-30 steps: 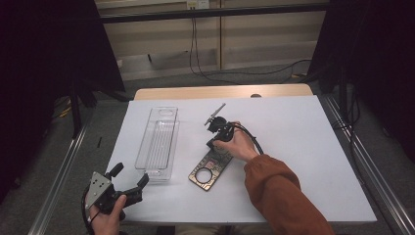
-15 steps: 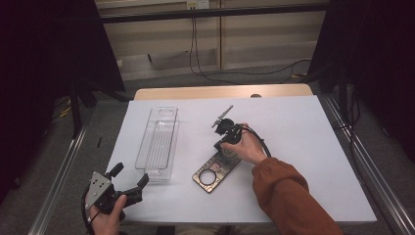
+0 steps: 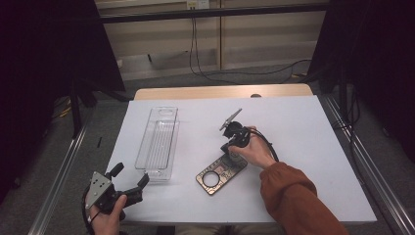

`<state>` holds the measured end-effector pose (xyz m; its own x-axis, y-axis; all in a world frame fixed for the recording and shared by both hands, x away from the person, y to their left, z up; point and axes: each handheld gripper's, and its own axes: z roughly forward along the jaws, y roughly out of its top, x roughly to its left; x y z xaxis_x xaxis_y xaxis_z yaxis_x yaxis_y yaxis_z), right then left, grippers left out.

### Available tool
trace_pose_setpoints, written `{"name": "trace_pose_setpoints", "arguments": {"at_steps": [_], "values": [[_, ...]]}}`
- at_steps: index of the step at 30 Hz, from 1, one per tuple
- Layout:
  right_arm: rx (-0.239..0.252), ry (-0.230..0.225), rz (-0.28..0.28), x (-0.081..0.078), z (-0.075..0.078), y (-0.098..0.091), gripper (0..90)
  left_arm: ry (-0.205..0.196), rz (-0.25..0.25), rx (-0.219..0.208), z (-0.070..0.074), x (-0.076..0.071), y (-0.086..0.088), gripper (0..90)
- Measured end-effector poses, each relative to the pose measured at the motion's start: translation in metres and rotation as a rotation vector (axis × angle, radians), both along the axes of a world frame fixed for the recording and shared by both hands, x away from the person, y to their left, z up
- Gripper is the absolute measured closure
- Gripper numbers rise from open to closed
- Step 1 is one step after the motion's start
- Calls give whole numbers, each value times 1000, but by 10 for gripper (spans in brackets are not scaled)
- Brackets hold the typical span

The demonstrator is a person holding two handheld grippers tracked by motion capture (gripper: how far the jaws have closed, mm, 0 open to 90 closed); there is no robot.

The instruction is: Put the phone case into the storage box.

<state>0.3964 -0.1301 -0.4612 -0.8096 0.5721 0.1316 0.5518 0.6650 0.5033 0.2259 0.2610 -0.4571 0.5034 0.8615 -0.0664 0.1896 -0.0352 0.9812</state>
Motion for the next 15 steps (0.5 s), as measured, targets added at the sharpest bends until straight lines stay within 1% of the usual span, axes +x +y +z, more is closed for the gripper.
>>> {"name": "trace_pose_setpoints", "arguments": {"at_steps": [5, 6, 9, 13, 14, 15], "values": [[-4, -5, -3, -4, -2, -8, 900, 0, 0, 0, 0, 0, 0, 28], [-5, 2, -16, -6, -2, -9, 900, 0, 1, 1, 0, 0, 0, 28], [-2, 0, -10, -8, -4, -14, 900, 2, 3, 1, 0, 0, 0, 28], [-7, 2, -19, -13, -3, -19, 900, 0, 3, 0, 0, 0, 0, 28], [-9, -4, -10, -14, -3, -21, 900, 0, 3, 0, 0, 0, 0, 28], [-6, 2, -20, -16, -3, -22, 900, 0, 3, 0, 0, 0, 0, 28]]}}
